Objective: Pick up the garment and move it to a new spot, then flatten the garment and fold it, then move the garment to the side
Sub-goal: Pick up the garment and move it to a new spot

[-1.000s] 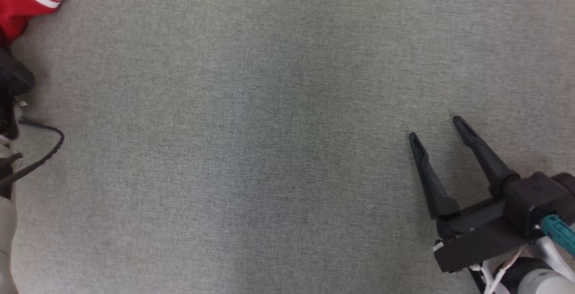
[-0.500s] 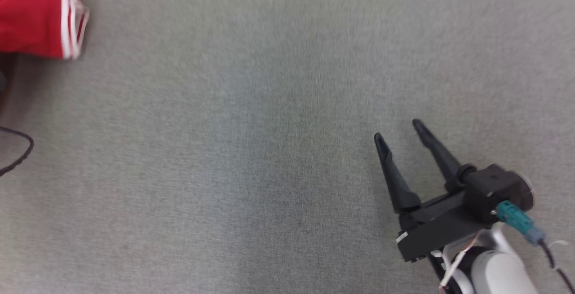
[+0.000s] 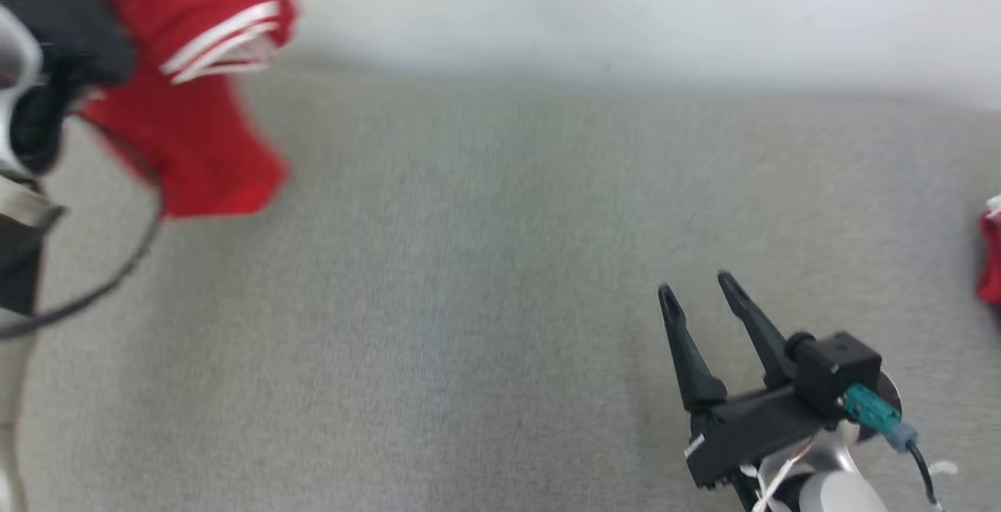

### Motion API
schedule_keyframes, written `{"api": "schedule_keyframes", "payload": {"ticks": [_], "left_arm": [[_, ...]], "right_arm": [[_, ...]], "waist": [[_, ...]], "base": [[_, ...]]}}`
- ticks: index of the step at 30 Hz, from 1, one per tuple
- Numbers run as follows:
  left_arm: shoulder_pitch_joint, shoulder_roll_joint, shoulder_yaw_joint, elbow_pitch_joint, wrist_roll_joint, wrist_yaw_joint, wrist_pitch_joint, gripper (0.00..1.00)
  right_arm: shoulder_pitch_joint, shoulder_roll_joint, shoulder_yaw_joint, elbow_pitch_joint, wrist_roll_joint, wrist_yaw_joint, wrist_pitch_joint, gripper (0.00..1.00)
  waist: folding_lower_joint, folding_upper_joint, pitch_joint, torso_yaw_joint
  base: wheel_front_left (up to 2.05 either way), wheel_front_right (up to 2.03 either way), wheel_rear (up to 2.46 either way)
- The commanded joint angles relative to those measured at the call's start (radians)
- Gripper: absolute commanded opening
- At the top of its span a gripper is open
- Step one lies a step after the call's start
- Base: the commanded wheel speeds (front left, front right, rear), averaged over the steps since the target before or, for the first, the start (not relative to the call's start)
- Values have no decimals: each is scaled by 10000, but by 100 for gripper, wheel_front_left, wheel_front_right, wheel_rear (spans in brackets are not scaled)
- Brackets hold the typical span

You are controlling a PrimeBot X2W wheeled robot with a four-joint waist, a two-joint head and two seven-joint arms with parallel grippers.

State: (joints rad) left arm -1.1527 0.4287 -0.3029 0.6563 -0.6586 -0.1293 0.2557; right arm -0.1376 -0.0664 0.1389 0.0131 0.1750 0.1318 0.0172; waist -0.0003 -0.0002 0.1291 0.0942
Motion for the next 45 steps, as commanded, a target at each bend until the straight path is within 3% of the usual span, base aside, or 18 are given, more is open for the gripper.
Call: {"api": "schedule_keyframes", "payload": {"ticks": [1, 9, 19, 25, 31, 39, 44, 45], "left_arm": [[307, -14, -73, -248, -139, -13, 43, 0], [1794, -508, -143, -3159, -1106, 53, -274, 0], [3710, -2032, -781, -5487, -1474, 640, -899, 0], [4210, -2599, -1385, -5086, -1195, 834, -1144, 0], [4728, -2451, -1693, -3918, -711, 1017, -1491, 0], [5610, -2065, -1459, -2287, -406, 1460, -2347, 0], [6200, -2124, -1534, -1653, -573, 1351, -2571, 0], [6305, -2180, -1628, -1547, -593, 1208, -2565, 10]], "right_arm": [[209, 61, -59, -17, -41, -24, -28, 100], [648, 115, -252, -259, -209, -24, 244, 100], [571, 120, -241, -595, -338, -24, 445, 100], [423, 109, -195, -710, -277, -24, 457, 100], [278, 133, -110, -633, -147, -24, 267, 100], [157, 162, 61, -326, -49, -25, 65, 100], [103, 165, 8, -252, -94, -25, 69, 100], [88, 165, 17, -240, -96, -25, 80, 100]], "waist": [[3, 2, -1201, -531], [3, 2, -1517, -1971], [3, 2, -1072, -3953], [3, 2, -510, -4646], [3, 2, 27, -4831], [3, 2, 371, -4519], [3, 2, 352, -4027], [3, 2, 322, -3931]], "base": [[0, 0, 0], [0, 0, 0], [0, 0, 0], [0, 0, 0], [0, 0, 0], [0, 0, 0], [0, 0, 0], [0, 0, 0]]}}
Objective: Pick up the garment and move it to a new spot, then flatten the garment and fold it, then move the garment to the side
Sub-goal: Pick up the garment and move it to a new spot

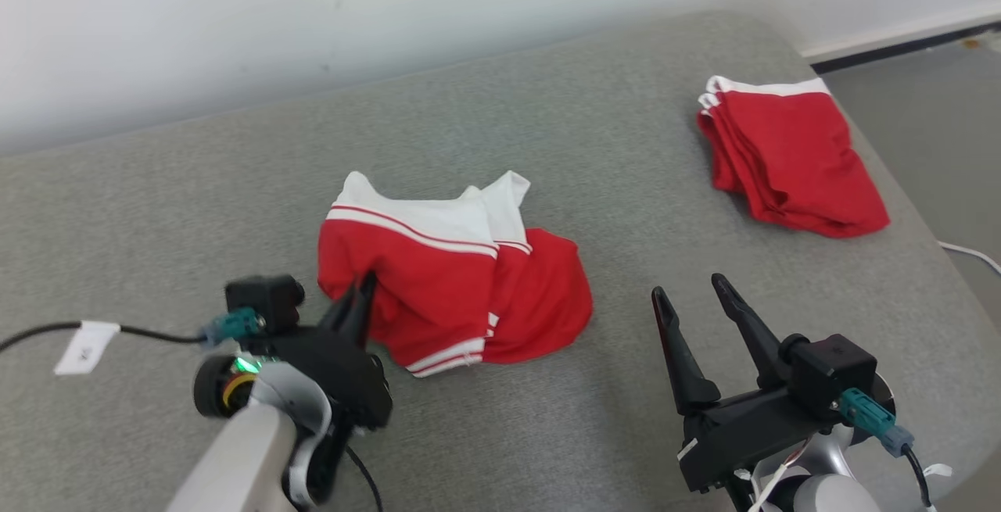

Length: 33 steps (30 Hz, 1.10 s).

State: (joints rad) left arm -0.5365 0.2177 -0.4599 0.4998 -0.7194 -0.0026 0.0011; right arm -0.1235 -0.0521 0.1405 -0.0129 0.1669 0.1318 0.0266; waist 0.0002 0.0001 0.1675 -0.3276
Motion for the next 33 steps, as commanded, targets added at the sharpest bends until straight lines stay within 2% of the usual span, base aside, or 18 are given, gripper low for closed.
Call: {"api": "schedule_keyframes", "payload": {"ticks": [1, 4, 7, 10, 13, 14, 15, 20, 27, 33], "left_arm": [[250, -149, -60, 135, -76, -126, -85, 100], [486, -391, -77, 266, -170, -528, -818, 100], [938, -470, 12, 213, -167, -836, -1995, 100], [1635, -305, 324, -188, -5, -1013, -2581, 100], [2552, -276, 1502, -1445, 437, -1035, -2669, 100], [2980, -410, 2067, -2013, 635, -1046, -2662, 100], [3958, -774, 3037, -2994, 1183, -1109, -2665, 100], [5375, -1319, 4575, -4622, 2614, -1210, -2671, 100], [6263, -1518, 5074, -4924, 3877, -1281, -2673, 100], [6719, -1232, 5123, -4462, 5078, -1277, -2674, 100]], "right_arm": [[-72, 23, 52, 43, -17, -25, 14, 100], [-122, 19, 71, 106, 3, -25, 34, 100], [-107, 18, 48, 152, -14, -25, 38, 100], [34, 21, -39, 203, -23, -25, 29, 100], [273, 20, -226, 262, 62, -25, -94, 100], [324, 21, -291, 286, 114, -25, -147, 100], [442, 18, -513, 378, 214, -25, -309, 100], [720, 19, -1027, 831, 270, -25, -770, 100], [857, 16, -1377, 1420, 102, -25, -1198, 100], [1012, -55, -1329, 1847, -287, -25, -1597, 100]], "waist": [[-2, -1, -99, 371], [-2, -1, -291, 606], [-2, -1, -545, 743], [-2, -1, -790, 835], [-2, -1, -982, 969], [-2, -1, -1032, 1032], [-2, -1, -1124, 1178], [-2, -1, -1338, 1573], [-2, -1, -1580, 2010], [-2, -1, -1772, 2219]], "base": [[0, 0, 0], [0, 0, 0], [0, 0, 0], [0, 0, 0], [0, 0, 0], [0, 0, 0], [0, 0, 0], [0, 0, 0], [0, 0, 0], [0, 0, 0]]}}
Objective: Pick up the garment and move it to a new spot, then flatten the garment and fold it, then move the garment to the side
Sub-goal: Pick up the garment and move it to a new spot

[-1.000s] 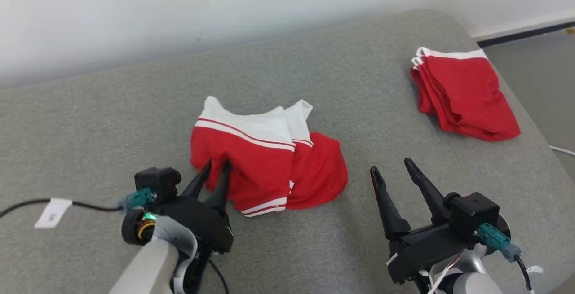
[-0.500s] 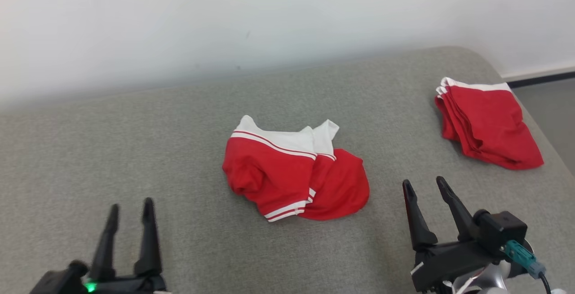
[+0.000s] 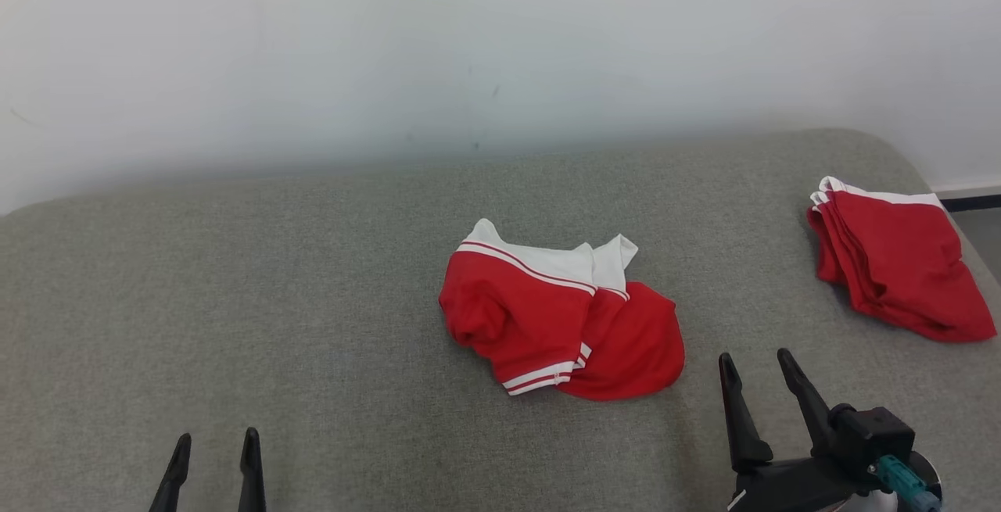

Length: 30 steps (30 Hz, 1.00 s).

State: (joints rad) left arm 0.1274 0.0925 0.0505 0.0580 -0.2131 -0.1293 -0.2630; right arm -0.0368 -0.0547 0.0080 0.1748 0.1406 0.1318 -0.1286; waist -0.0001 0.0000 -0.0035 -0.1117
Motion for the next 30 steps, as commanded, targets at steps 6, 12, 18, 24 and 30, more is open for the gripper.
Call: {"api": "schedule_keyframes", "payload": {"ticks": [6, 12, 18, 24, 30], "left_arm": [[358, -68, 307, 352, 373, 35, -34, 100], [486, -136, 436, 621, 314, 19, -34, 100], [441, -146, 305, 737, 266, -2, -35, 100], [319, -131, 173, 821, 201, -5, -35, 100], [313, -61, 135, 846, 145, -13, -35, 100]], "right_arm": [[325, -38, 62, 484, -60, -25, 161, 100], [303, -77, 239, 668, 70, -25, 258, 100], [248, -114, 205, 651, 101, -25, 304, 100], [200, -92, 223, 683, 33, -25, 291, 100], [175, -76, 283, 724, 55, -25, 284, 100]], "waist": [[1, 0, -176, 105], [1, 0, -213, -9], [1, 0, -196, 5], [1, 0, -169, 39], [1, 0, -156, 64]], "base": [[0, 0, 0], [0, 0, 0], [0, 0, 0], [0, 0, 0], [0, 0, 0]]}}
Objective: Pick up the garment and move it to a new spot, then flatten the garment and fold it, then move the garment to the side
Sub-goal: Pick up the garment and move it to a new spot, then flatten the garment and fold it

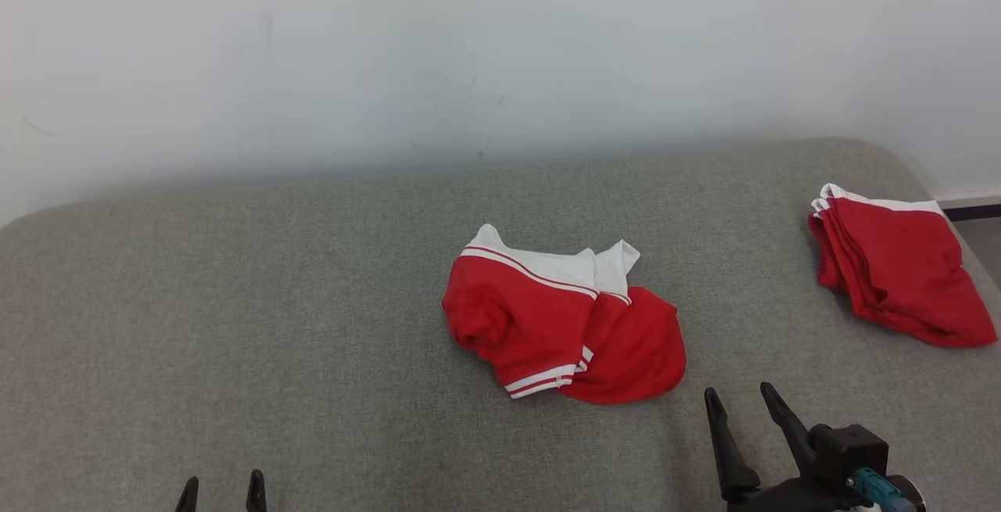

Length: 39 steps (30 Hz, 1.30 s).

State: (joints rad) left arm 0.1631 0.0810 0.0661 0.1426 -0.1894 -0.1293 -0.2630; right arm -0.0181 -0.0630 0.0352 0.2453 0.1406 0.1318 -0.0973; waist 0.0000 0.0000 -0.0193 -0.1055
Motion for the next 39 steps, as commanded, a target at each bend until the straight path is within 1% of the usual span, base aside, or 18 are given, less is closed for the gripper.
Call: {"api": "schedule_keyframes", "payload": {"ticks": [1, 9, 12, 17, 19, 22, 27, 30, 34, 39], "left_arm": [[-40, 68, -41, 11, -103, -14, -35, 100], [-165, 201, -360, 109, -214, -18, -35, 100], [-302, 257, -628, 158, -353, -18, -35, 100], [-892, 497, -1642, 520, -956, -17, 49, 100], [-1301, 600, -2112, 788, -1248, -5, 264, 100], [-2077, 716, -2526, 1269, -1549, -4, 555, 100], [-3485, 757, -2812, 2375, -1852, -4, 1431, 100], [-4168, 904, -2920, 3093, -1764, 2, 1858, 100], [-4835, 994, -2997, 3755, -1844, 4, 2006, 100], [-5393, 1019, -3198, 4328, -1939, 0, 1905, 100]], "right_arm": [[-16, 8, 17, 5, 58, -25, -17, 100], [-31, 26, 77, -53, 39, -25, 29, 100], [-38, 38, 111, -43, 76, -25, 45, 100], [-171, 48, 212, -50, 102, -25, 63, 100], [-244, 48, 277, -75, 110, -25, 82, 100], [-319, 62, 396, -100, 129, -25, 100, 100], [-468, 69, 484, -126, 136, -25, 80, 100], [-507, 83, 501, -138, 152, -25, 41, 100], [-612, 94, 451, -133, 178, -25, -20, 100], [-654, 108, 463, -46, 188, -25, -117, 100]], "waist": [[0, 0, 7, 4], [0, 0, 96, -31], [0, 0, 139, -74], [0, 0, 283, -265], [0, 0, 375, -430], [0, 0, 582, -749], [0, 0, 948, -1366], [0, 0, 1165, -1744], [0, 0, 1406, -2148], [0, 0, 1533, -2410]], "base": [[0, 0, 0], [0, 0, 0], [0, 0, 0], [0, 0, 0], [0, 0, 0], [0, 0, 0], [0, 0, 0], [0, 0, 0], [0, 0, 0], [0, 0, 0]]}}
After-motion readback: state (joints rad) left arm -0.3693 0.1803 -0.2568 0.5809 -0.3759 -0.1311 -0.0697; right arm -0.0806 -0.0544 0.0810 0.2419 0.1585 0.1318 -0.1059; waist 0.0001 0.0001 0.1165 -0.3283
